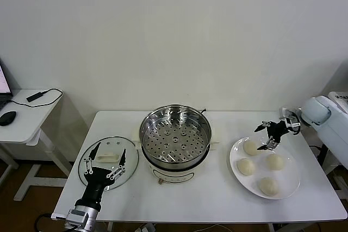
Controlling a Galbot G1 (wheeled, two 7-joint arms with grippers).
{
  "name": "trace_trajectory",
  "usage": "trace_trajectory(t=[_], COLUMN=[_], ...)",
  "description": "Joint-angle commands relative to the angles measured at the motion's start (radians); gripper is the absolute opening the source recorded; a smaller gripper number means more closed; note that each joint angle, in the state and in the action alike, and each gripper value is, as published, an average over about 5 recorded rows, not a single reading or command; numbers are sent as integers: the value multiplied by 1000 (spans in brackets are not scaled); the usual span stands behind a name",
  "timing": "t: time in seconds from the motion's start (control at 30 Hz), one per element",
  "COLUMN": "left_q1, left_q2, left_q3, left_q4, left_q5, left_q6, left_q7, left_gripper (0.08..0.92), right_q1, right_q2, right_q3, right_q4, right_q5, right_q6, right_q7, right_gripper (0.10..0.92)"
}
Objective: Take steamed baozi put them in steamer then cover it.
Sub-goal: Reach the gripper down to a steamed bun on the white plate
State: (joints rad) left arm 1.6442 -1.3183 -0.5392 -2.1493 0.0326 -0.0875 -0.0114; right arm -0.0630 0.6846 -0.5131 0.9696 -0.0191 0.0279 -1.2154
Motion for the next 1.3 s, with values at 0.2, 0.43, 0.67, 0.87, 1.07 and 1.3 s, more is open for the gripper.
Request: trace_trajectory(t=[0.2, 0.43, 0.67, 0.87, 1.07, 1.3], left_q1=[4, 8, 9, 11, 11, 12], left_q2=[-1, -5, -5, -4, -5, -6], left_q3=[-7, -3, -4, -6, -6, -9], left_q4=[13, 21, 22, 19, 19, 17], left_q5=[1, 6, 7, 7, 7, 7], left_q6=[-11, -17, -19, -20, -21, -22], left_q7=[-4, -5, -5, -5, -5, -5], left_gripper=[823, 823, 823, 823, 823, 823], right_q1=[62, 50, 47, 41, 34, 30], right_q2=[145, 185, 200, 192, 183, 183], right_q3=[-78, -78, -79, -83, -85, -88], right_q4=[-168, -199, -205, -191, -171, -168], right_q5=[-234, -239, -238, -237, -235, -238], right_q6=[53, 58, 61, 64, 66, 68], right_q7=[17, 59, 56, 37, 29, 31], right_gripper=[823, 823, 823, 793, 747, 720])
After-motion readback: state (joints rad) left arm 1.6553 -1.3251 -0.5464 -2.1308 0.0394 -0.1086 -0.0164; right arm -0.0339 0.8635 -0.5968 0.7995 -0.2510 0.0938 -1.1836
